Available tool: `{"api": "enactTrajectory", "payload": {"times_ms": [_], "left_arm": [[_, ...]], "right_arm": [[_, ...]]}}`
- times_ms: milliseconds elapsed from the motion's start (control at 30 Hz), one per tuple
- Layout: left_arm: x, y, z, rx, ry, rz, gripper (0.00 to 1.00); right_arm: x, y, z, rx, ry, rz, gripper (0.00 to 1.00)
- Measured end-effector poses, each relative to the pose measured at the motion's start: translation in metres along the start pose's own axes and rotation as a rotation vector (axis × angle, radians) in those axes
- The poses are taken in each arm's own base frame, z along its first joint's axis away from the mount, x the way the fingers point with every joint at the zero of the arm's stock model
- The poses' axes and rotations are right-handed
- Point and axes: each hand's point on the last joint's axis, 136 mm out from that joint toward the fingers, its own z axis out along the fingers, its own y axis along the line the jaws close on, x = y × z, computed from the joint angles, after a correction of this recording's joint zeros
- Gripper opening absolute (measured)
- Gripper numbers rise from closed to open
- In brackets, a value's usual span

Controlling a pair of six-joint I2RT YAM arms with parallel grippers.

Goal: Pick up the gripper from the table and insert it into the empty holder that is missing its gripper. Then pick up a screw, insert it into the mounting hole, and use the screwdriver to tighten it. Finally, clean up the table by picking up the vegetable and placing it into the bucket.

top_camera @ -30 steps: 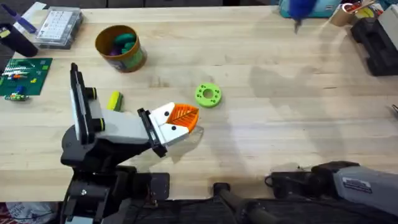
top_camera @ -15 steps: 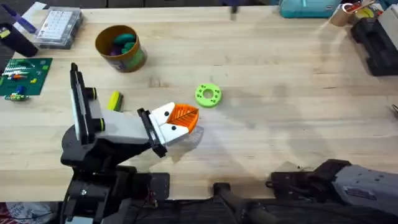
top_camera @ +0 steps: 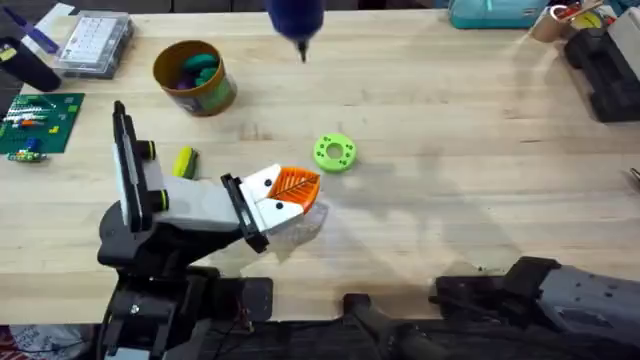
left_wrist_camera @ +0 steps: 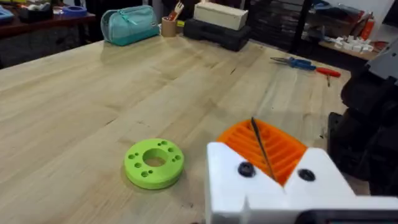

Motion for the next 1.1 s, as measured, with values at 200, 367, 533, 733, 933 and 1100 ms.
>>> {"api": "enactTrajectory", "payload": {"times_ms": [200, 367, 533, 733, 933, 1100], "left_arm": [[0.0, 0.0, 0.0, 0.0, 0.0, 0.0, 0.014], [0.0, 0.0, 0.0, 0.0, 0.0, 0.0, 0.014], [0.0, 0.0, 0.0, 0.0, 0.0, 0.0, 0.014], [0.0, 0.0, 0.0, 0.0, 0.0, 0.0, 0.014], [0.0, 0.0, 0.0, 0.0, 0.0, 0.0, 0.014], [0.0, 0.0, 0.0, 0.0, 0.0, 0.0, 0.014]], "right_arm": [[0.033, -0.002, 0.006, -0.016, -0.041, 0.017, 0.048], [0.048, 0.018, 0.008, -0.151, -0.087, -0.033, 0.046], [0.06, 0.033, 0.014, -0.248, -0.065, -0.04, 0.047], [0.076, 0.048, 0.03, -0.327, -0.031, -0.038, 0.046], [0.086, 0.059, 0.038, -0.368, -0.016, -0.055, 0.045], [0.092, 0.057, 0.041, -0.371, -0.061, -0.072, 0.047]]}}
